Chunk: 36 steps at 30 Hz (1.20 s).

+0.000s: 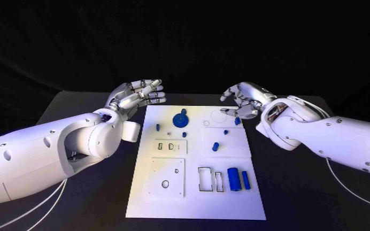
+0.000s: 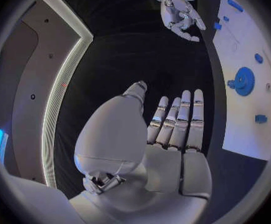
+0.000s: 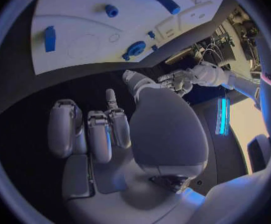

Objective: Assemble the parts on the task board

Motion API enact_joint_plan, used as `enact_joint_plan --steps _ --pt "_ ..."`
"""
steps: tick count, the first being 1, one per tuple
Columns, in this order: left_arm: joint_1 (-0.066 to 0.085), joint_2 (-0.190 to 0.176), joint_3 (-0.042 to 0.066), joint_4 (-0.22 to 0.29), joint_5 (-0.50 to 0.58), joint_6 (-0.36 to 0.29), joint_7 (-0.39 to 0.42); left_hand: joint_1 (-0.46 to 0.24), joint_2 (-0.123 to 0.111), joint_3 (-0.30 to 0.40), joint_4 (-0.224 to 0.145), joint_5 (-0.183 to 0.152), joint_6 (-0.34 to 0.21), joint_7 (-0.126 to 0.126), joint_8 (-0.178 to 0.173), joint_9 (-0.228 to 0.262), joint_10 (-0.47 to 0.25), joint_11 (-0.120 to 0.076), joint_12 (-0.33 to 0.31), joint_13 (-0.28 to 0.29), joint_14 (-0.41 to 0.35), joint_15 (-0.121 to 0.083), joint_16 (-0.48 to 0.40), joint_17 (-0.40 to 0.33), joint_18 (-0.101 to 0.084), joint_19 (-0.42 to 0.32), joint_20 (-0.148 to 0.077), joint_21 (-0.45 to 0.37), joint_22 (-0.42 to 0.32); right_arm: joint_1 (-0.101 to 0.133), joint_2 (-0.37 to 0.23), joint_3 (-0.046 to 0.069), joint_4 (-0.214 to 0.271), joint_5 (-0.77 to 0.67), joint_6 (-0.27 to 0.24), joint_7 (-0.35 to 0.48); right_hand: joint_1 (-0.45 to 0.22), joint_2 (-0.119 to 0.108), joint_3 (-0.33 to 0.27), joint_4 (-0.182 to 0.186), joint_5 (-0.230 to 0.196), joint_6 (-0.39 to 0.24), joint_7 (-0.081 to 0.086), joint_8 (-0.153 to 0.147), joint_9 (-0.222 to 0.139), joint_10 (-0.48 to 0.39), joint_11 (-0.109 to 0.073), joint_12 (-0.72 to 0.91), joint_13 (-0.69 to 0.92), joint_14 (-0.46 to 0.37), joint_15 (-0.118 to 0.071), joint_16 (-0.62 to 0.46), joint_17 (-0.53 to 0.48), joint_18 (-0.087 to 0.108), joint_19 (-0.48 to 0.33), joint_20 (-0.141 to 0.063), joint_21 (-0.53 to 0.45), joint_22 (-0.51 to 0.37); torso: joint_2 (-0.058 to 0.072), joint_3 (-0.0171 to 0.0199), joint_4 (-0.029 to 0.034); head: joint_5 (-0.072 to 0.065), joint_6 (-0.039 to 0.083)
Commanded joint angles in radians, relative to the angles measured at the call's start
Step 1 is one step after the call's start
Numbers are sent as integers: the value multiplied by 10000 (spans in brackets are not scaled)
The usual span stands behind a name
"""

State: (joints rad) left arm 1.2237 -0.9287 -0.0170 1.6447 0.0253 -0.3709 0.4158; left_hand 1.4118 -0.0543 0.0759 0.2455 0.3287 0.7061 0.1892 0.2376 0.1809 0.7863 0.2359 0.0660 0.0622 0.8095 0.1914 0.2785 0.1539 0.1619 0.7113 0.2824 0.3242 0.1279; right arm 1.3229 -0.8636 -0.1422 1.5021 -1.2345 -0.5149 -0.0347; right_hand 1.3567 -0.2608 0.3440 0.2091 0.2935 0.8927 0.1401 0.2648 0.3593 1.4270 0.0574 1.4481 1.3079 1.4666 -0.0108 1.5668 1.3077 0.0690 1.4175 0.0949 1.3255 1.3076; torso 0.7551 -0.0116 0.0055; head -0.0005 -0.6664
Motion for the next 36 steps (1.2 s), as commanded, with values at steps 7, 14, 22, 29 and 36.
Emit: enact_joint_plan --steps 7,14,22,29,36 --pt "-32 -1 -8 -106 11 602 137 -11 26 -115 54 -183 -22 775 73 34 308 -2 14 28 -94 5 -79 3 52 -45 -4 -87 -47 -322 -777 -64 -492 1687 534 1928 314 -65 50 -245 10 -224 22 -139 -74 -102 38 -82 737 1042 22 40 2631 26 -73 19 -86 298 -70 94 -153 -220 10" --pt "-58 -19 -10 -163 11 653 130 6 24 -123 45 -219 -22 774 80 37 287 -3 13 26 -98 6 -87 5 49 -54 -4 -93 -55 -653 -779 -78 -1013 1589 670 1935 431 -56 30 -346 44 -567 132 -333 -179 -218 132 -163 631 1042 96 40 2631 49 -147 78 -207 227 -41 153 -152 -166 -29" --pt "-74 -22 -12 -190 11 686 143 -27 0 -168 67 -226 -31 784 85 38 263 -8 3 21 -108 8 -101 6 46 -65 -4 -102 -67 -906 -509 -79 -1490 1641 862 1720 472 40 -139 -345 -43 -877 214 -488 -276 -308 206 -232 535 1042 162 40 2631 41 -119 139 -187 272 -26 145 -124 -104 -50" --pt "-78 -19 -14 -199 11 688 134 -35 -4 -178 73 -222 -33 785 86 39 272 -8 2 21 -110 8 -104 7 46 -67 -4 -104 -69 -965 -291 -78 -1676 1700 924 1666 528 127 -213 -340 -13 -985 245 -537 -318 -318 234 -239 524 1042 188 40 2631 37 -101 166 -173 296 -23 146 -127 -86 -51" --pt "-78 -26 -13 -190 9 671 130 -35 -4 -178 73 -222 -33 785 86 39 272 -8 2 21 -110 8 -104 7 46 -67 -4 -104 -69 -979 -75 -78 -1782 1683 1097 1601 600 219 -146 -360 43 -683 204 -362 -280 -218 204 -158 621 1042 175 40 2631 24 -42 172 -109 369 -14 150 -147 -23 -126"
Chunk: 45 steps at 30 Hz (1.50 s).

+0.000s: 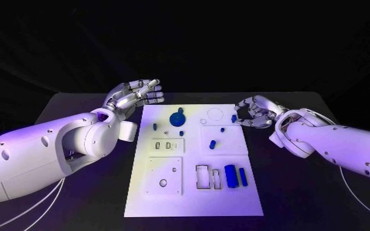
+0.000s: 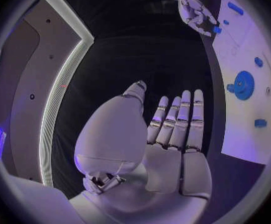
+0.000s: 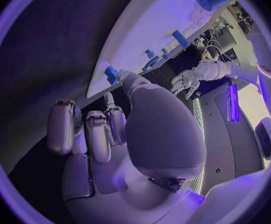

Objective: Assemble the parts on the task board

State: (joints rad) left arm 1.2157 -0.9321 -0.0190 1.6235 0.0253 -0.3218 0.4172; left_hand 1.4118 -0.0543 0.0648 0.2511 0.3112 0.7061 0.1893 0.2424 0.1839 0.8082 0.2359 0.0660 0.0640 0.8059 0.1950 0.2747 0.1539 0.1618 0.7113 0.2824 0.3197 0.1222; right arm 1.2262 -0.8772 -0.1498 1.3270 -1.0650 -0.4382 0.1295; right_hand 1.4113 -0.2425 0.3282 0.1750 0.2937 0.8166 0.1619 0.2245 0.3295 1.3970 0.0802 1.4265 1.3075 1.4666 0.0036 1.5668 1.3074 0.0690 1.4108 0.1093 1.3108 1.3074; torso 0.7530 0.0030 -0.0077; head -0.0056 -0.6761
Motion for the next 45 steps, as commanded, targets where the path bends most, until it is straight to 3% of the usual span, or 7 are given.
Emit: enact_joint_plan --steps 1,14,33,45 --pt "1 8 7 22 9 178 115 -35 -4 -67 17 -47 -33 784 38 9 53 -7 2 3 -75 -28 -66 7 46 -67 -4 -59 -12 -13 85 -1 -41 -23 348 -48 57 42 22 -21 48 99 -18 53 20 94 -28 68 637 1042 29 40 2634 23 28 26 42 376 -1 1 -9 23 -34" --pt "1 14 7 13 6 158 99 -48 1 -87 33 -35 -40 784 42 10 13 0 -5 -1 -82 -24 -76 8 44 -72 -4 -63 -20 -15 262 -1 -159 -166 521 -142 2 133 513 -53 84 804 -177 361 89 396 -174 300 940 1042 -94 40 2634 -15 154 -81 182 539 -20 5 -5 51 -30" --pt "1 11 7 6 -4 188 73 -44 22 -93 41 -26 -50 784 44 11 -23 9 -14 -6 -111 -15 -98 4 38 -84 -1 -71 -29 -15 340 0 -350 -358 644 -277 -18 106 559 -66 71 830 -185 361 85 427 -184 323 972 1042 -107 40 2634 -18 162 -94 189 549 -8 8 -6 25 -58" --pt "1 5 7 5 -7 184 66 -37 31 -93 42 -23 -54 785 46 12 -49 11 -18 -8 -122 -11 -107 3 35 -90 0 -74 -33 -14 393 0 -390 -345 637 -279 -116 266 862 -55 -37 1098 -255 447 104 528 -245 398 1075 1042 -158 40 2634 -26 190 -144 210 590 -6 7 -6 28 -85"
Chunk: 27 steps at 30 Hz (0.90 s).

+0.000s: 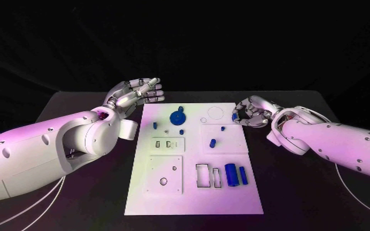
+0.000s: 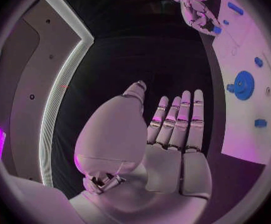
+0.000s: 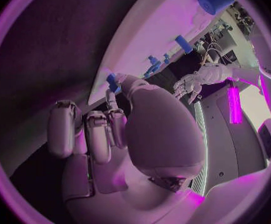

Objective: Assemble the parts on the task board

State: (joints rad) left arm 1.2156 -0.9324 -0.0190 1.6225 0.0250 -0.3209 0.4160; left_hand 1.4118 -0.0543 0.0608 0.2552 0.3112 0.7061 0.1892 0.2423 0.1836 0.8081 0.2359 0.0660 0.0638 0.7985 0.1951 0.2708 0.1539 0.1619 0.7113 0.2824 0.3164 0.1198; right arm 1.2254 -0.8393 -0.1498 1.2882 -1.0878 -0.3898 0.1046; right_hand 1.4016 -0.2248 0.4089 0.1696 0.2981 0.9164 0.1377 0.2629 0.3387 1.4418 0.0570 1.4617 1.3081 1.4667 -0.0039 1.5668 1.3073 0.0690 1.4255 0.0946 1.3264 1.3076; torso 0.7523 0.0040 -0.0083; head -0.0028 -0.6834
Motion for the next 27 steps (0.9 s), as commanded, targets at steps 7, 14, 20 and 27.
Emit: enact_joint_plan --steps 7,14,20,27 --pt "3 5 6 12 -6 179 73 -37 31 -53 0 -23 -54 785 46 15 -47 11 -18 -7 -48 -12 -69 3 34 -89 0 -41 -9 -7 32 0 5 -113 121 -48 -52 104 95 3 -116 131 -25 71 13 107 -24 66 1099 1041 -92 40 2635 -35 65 -6 84 618 -5 -1 -2 7 -38" --pt "3 3 6 4 -6 181 63 -37 31 -53 0 -23 -54 785 46 15 -47 11 -18 -7 -48 -12 -69 3 34 -89 0 -41 -9 -7 39 0 20 -18 -29 -35 -131 338 416 -82 -168 593 -199 315 151 227 -172 155 1229 1041 -213 40 2635 -50 118 -107 139 694 -6 -1 -4 6 -51" --pt "3 6 6 -18 -7 183 52 -24 42 -56 0 -22 -61 787 48 16 -60 15 -21 -8 -61 -7 -80 3 31 -96 0 -45 -15 -7 16 1 134 25 -393 -95 -188 486 665 -207 -345 883 -338 500 288 392 -295 283 1423 1041 -320 40 2635 -76 187 -206 230 792 -10 3 1 14 -59" --pt "3 13 6 -67 -8 179 43 -17 45 -59 -2 -21 -67 789 48 16 -103 15 -26 -12 -66 -5 -85 3 29 -99 0 -46 -18 11 -104 10 468 0 -837 -263 -176 574 845 -328 -408 970 -398 579 372 469 -356 341 1516 1041 -379 40 2635 -87 217 -263 263 832 -27 -9 -5 19 -47"
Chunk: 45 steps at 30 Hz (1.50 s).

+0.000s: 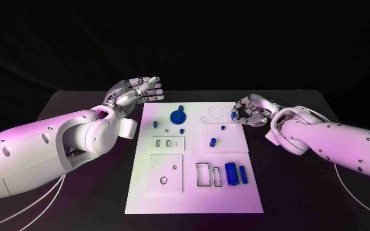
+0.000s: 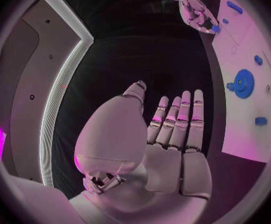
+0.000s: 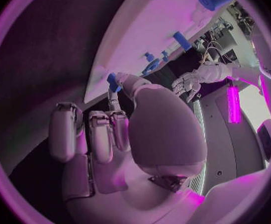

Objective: Assemble the parts on the task board

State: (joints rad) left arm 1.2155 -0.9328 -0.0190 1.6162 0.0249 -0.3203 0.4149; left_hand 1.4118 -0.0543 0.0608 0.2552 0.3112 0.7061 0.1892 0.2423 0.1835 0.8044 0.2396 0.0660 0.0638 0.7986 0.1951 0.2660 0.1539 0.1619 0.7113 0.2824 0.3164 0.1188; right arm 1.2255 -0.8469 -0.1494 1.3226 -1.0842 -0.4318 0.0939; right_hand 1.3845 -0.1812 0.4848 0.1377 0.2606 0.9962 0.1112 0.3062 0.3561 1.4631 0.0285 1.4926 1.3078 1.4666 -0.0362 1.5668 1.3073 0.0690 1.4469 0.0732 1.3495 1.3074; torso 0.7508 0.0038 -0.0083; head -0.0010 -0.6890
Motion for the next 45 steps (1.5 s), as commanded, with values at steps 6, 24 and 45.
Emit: enact_joint_plan --steps 6,24,45 --pt "2 38 6 -86 -7 179 43 -8 47 -60 -5 -21 -67 792 51 18 -93 -24 -30 -14 -71 -4 -41 3 28 -101 0 -48 -11 142 -167 21 877 -324 -459 -505 -14 129 193 -103 -56 115 -123 136 231 262 -73 33 1527 1042 -70 40 2635 -94 21 -73 51 859 -58 -12 -20 15 30" --pt "-9 159 -30 -373 -8 201 -11 1 48 -62 -9 -22 -69 794 52 19 -112 -26 -33 -16 -76 -4 -46 3 27 -102 0 -49 -13 349 1042 27 2910 -1181 -402 -3690 -131 124 529 -362 202 -12 -59 118 337 211 -23 -23 1468 1042 -38 40 2635 -95 26 -66 33 874 -246 -117 45 140 -163" --pt "-8 215 -53 -265 -9 169 -94 21 46 -68 -19 -31 -69 797 59 21 -94 -32 -32 -14 -82 -4 -53 5 26 -105 -1 -50 -18 -395 2852 -13 2447 -3390 -573 -4378 -288 54 578 -404 222 -64 -47 103 372 205 -12 -34 1457 1042 -28 40 2635 -127 102 -57 151 977 -228 -112 60 229 -419"
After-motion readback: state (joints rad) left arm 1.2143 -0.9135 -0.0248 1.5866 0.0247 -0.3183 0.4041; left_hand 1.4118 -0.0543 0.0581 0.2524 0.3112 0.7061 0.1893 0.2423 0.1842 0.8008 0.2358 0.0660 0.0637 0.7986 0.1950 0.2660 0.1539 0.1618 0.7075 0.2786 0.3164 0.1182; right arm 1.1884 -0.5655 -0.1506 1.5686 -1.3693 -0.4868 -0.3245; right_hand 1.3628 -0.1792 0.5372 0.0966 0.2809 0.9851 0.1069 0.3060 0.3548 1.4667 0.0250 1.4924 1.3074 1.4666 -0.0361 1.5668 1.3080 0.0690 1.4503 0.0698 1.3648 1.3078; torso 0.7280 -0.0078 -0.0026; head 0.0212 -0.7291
